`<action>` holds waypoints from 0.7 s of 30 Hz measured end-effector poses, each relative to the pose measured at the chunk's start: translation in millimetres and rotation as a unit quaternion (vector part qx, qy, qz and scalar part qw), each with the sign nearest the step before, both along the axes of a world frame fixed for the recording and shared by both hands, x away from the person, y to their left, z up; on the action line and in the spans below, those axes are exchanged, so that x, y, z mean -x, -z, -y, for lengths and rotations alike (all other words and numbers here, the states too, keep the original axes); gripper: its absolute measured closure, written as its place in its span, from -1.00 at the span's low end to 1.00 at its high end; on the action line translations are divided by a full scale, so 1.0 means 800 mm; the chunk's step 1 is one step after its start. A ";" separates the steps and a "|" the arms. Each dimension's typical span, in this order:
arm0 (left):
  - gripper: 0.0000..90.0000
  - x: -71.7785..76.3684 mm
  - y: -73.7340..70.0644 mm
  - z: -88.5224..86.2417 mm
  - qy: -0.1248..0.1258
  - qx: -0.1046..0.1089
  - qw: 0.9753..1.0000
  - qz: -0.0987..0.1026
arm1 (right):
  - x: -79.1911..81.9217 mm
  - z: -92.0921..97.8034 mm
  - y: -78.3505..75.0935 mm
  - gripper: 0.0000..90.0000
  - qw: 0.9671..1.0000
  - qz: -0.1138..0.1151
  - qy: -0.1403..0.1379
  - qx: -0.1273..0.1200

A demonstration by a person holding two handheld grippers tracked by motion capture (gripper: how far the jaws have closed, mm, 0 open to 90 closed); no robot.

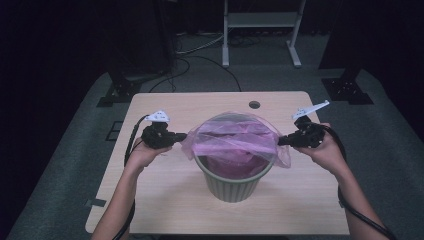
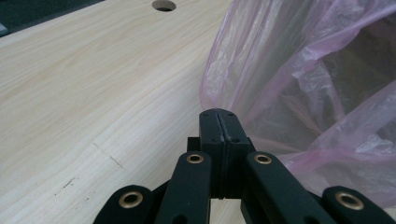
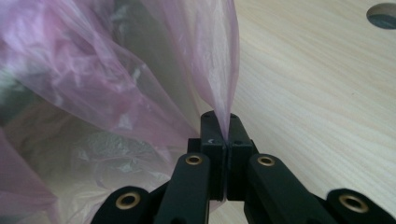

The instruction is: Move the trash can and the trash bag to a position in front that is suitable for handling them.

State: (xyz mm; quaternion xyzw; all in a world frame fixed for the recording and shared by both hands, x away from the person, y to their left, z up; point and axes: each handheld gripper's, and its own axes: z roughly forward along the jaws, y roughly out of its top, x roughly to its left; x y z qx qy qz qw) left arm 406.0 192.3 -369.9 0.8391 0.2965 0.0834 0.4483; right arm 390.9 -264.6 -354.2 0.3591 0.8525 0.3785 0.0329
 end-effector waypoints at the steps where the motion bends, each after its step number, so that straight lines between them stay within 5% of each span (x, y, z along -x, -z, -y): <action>1: 1.00 -0.001 0.001 0.000 0.000 0.000 1.000 -0.002 | 0.000 0.000 0.002 0.99 1.000 -0.003 0.000 0.000; 9: 1.00 0.001 0.006 -0.002 0.001 0.006 1.000 -0.006 | 0.001 0.002 0.014 0.99 1.000 -0.014 -0.004 -0.014; 12: 0.99 0.003 0.003 -0.004 0.005 0.002 1.000 -0.003 | 0.003 0.004 0.013 0.80 1.000 -0.012 -0.002 -0.015; 17: 0.56 0.015 -0.018 -0.025 0.017 0.020 1.000 0.008 | 0.019 0.026 -0.003 0.52 0.999 0.014 0.004 -0.039; 21: 0.43 0.025 -0.034 -0.035 0.028 0.030 0.999 0.023 | 0.032 0.041 -0.019 0.39 0.998 0.034 0.009 -0.052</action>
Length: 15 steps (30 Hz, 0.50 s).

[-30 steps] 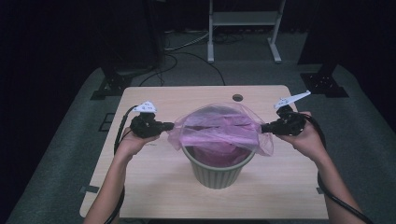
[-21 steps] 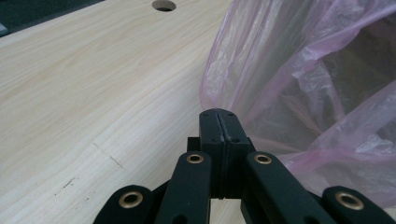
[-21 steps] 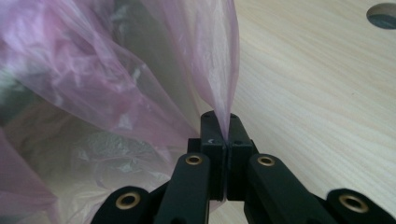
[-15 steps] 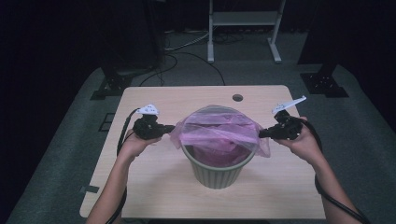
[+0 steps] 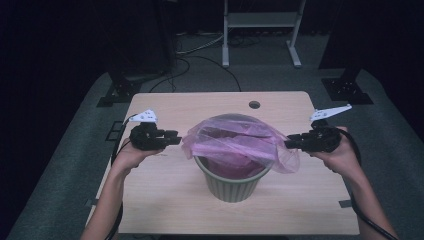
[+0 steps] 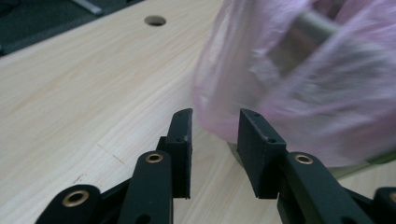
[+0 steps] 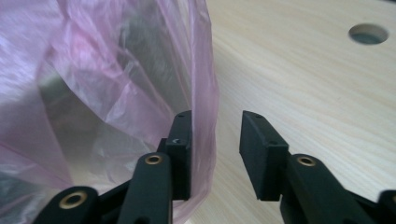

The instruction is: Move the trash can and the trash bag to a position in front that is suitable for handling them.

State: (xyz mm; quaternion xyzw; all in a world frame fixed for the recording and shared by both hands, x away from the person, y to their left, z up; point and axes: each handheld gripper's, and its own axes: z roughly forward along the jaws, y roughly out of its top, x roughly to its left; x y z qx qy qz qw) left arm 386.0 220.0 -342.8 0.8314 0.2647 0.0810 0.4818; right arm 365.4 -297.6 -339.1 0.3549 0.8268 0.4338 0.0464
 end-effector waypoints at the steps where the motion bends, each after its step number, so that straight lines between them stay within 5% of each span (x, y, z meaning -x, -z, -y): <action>1: 0.42 0.000 0.000 0.000 0.000 0.000 1.000 0.000 | 0.000 0.000 0.000 0.39 1.000 0.000 0.000 0.000; 15: 0.30 0.014 -0.026 0.004 0.038 0.010 0.999 0.024 | 0.018 0.022 -0.023 0.14 0.999 0.035 0.013 -0.024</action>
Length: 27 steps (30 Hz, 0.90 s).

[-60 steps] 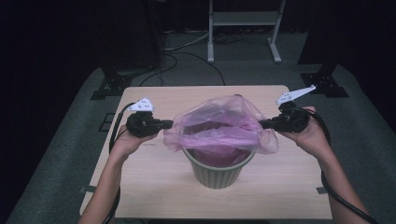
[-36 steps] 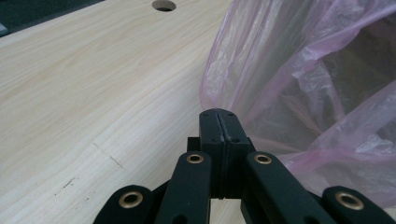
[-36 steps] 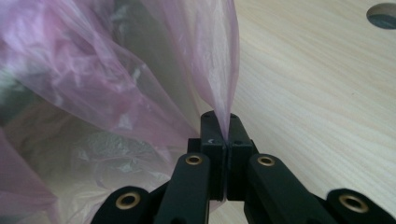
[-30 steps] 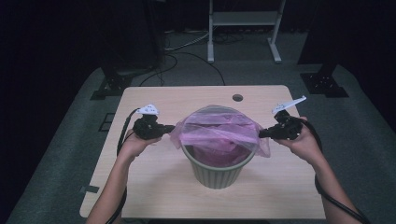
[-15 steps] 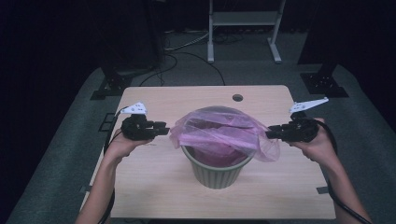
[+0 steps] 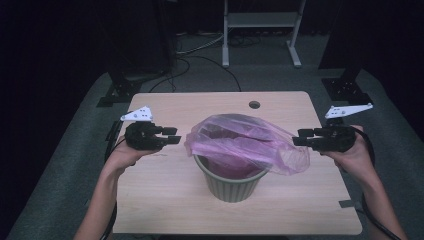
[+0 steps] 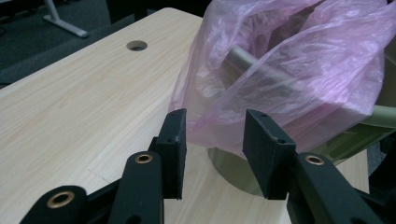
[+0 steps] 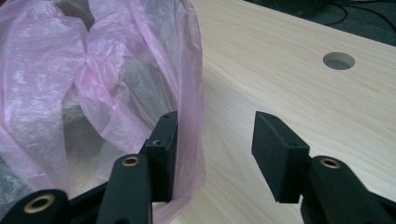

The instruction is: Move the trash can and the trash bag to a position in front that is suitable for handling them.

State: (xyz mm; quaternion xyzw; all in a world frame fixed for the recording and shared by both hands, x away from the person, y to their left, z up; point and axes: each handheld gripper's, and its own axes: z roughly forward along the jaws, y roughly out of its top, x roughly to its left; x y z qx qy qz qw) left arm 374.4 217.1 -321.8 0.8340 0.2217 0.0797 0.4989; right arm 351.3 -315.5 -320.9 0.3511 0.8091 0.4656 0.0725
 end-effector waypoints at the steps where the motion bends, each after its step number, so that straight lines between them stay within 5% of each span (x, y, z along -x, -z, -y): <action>1: 0.29 0.000 0.000 0.000 0.000 0.000 1.000 0.000 | 0.000 0.000 0.000 0.14 1.000 0.000 0.000 0.000; 27: 0.04 0.009 -0.014 0.017 0.055 0.007 0.998 0.010 | 0.013 -0.010 -0.025 0.04 0.999 0.030 -0.030 -0.026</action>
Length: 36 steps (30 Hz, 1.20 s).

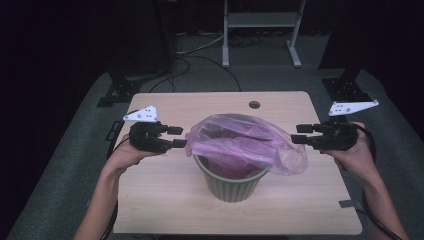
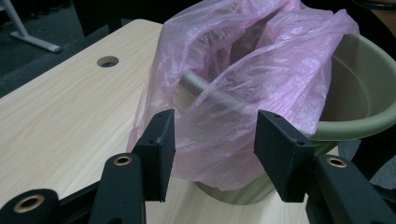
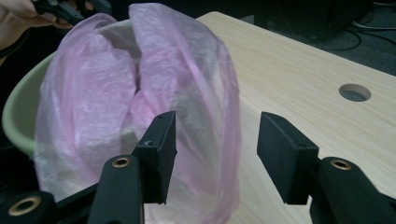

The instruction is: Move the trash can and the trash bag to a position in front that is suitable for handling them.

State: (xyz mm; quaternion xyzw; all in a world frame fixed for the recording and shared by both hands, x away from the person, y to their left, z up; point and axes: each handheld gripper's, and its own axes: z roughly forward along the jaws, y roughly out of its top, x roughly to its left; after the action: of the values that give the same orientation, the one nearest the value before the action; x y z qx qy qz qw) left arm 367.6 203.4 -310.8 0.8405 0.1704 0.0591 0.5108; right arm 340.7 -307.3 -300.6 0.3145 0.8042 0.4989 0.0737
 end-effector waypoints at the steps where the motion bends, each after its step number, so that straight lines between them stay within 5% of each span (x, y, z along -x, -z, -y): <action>1: 0.03 0.001 -0.001 -0.001 0.004 0.000 1.000 0.000 | 0.006 -0.003 -0.002 0.04 1.000 0.005 -0.013 -0.002; 14: -0.08 0.002 -0.004 0.006 0.034 -0.010 0.999 0.000 | 0.038 -0.038 -0.006 0.01 0.994 0.002 -0.106 0.012; 22: -0.17 -0.004 0.000 0.011 0.040 -0.010 0.999 -0.010 | 0.045 -0.046 0.003 -0.04 0.991 -0.004 -0.133 0.029; 29: 0.01 -0.004 0.006 0.017 0.053 -0.018 0.998 -0.024 | 0.051 -0.058 0.015 -0.07 0.986 0.000 -0.154 0.067; 36: 0.50 0.000 0.007 0.018 0.069 -0.021 0.997 -0.034 | 0.053 -0.069 0.024 0.26 0.983 0.019 -0.139 0.117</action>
State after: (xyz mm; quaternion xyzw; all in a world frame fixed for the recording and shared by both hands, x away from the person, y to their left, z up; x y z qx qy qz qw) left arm 367.8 188.6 -316.5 0.8625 0.1284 -0.0015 0.4895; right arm 298.2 -252.2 -319.6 0.1794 0.8916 0.4122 0.0551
